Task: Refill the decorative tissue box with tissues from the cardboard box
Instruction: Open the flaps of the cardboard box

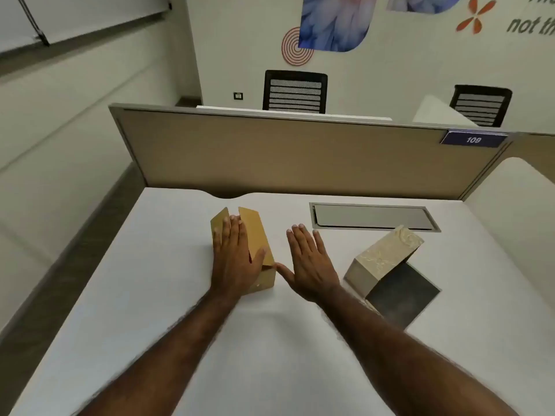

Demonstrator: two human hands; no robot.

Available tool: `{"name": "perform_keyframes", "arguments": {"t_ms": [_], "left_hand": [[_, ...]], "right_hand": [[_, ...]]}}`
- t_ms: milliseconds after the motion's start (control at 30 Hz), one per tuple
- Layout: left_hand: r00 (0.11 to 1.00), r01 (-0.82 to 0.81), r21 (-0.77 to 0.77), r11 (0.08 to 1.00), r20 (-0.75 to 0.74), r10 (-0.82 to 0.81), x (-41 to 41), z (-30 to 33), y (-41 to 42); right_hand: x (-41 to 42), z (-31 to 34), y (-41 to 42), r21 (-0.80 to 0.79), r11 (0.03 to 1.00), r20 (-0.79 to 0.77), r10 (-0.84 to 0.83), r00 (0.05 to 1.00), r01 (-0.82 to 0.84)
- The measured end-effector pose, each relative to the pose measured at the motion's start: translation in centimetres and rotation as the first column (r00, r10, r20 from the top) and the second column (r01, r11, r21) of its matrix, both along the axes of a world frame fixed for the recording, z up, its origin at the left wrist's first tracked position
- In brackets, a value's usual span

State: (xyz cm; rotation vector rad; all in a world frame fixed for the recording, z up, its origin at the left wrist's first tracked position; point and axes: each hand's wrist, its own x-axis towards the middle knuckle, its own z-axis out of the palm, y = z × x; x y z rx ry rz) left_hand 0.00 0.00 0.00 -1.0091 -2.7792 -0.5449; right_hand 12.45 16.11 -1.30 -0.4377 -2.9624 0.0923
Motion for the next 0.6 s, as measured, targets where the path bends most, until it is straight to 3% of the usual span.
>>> {"name": "perform_keyframes", "arguments": {"t_ms": [133, 267, 600], "left_hand": [[0.978, -0.145, 0.018, 0.989, 0.154, 0.140, -0.8, -1.0, -0.7], [0.945, -0.198, 0.071, 0.978, 0.277, 0.172, -1.0, -1.8, -1.5], [0.806, -0.436, 0.317, 0.842, 0.555, 0.208, -1.3, -1.4, -3.4]], "right_hand": [[-1.4, -0.8, -2.0, -0.130, 0.991, 0.023, 0.045, 0.999, -0.042], [-3.1, -1.6, -3.7, -0.253, 0.966, -0.018, 0.053, 0.998, -0.056], [-6.1, -3.3, -6.2, -0.494, 0.864, -0.157, -0.196, 0.968, 0.095]]}}
